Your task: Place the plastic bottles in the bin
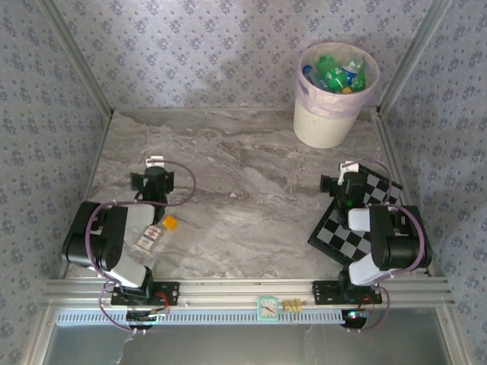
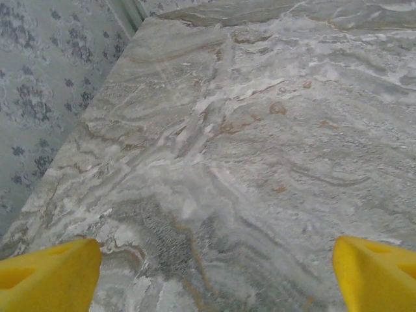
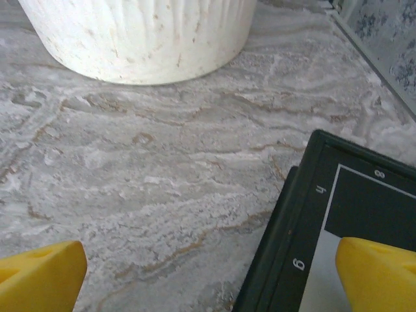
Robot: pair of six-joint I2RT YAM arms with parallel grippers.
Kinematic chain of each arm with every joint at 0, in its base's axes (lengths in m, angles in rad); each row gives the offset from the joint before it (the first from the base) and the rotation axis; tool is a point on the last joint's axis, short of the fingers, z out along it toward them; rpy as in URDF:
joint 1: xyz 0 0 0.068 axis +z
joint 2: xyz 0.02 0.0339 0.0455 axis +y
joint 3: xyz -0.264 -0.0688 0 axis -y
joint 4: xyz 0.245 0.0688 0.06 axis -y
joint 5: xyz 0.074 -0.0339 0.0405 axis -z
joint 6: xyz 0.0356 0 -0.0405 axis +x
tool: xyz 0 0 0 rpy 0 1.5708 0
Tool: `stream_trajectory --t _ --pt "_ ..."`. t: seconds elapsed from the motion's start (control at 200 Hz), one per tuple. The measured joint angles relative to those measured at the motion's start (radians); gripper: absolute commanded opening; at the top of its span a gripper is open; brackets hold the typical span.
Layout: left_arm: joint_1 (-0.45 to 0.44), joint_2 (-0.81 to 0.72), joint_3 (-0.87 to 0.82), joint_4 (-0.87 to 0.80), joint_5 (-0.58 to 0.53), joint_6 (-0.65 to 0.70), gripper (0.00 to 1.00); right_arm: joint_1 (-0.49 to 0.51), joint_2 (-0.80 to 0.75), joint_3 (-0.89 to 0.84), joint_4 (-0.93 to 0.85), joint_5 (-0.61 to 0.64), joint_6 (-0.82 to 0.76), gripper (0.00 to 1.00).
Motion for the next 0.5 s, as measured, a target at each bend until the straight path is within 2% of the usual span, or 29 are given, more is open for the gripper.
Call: stream_trajectory --t 0.15,0.33,0.375,0.5 --pt "0.119 0.006 -0.044 0.092 0.119 -0.054 0.91 0.000 0.000 -0.002 0.038 0.000 0.000 1.00" --pt "0.125 0.018 -0.057 0.129 0.189 -0.077 0.95 0.000 0.000 -0.002 0.054 0.000 0.000 1.00" --pt "0.125 0.019 -0.057 0.135 0.195 -0.080 1.00 0.000 0.000 -0.002 0.055 0.000 0.000 1.00" --pt "0.125 0.019 -0.057 0.146 0.209 -0.087 1.00 0.000 0.000 -0.002 0.058 0.000 0.000 1.00"
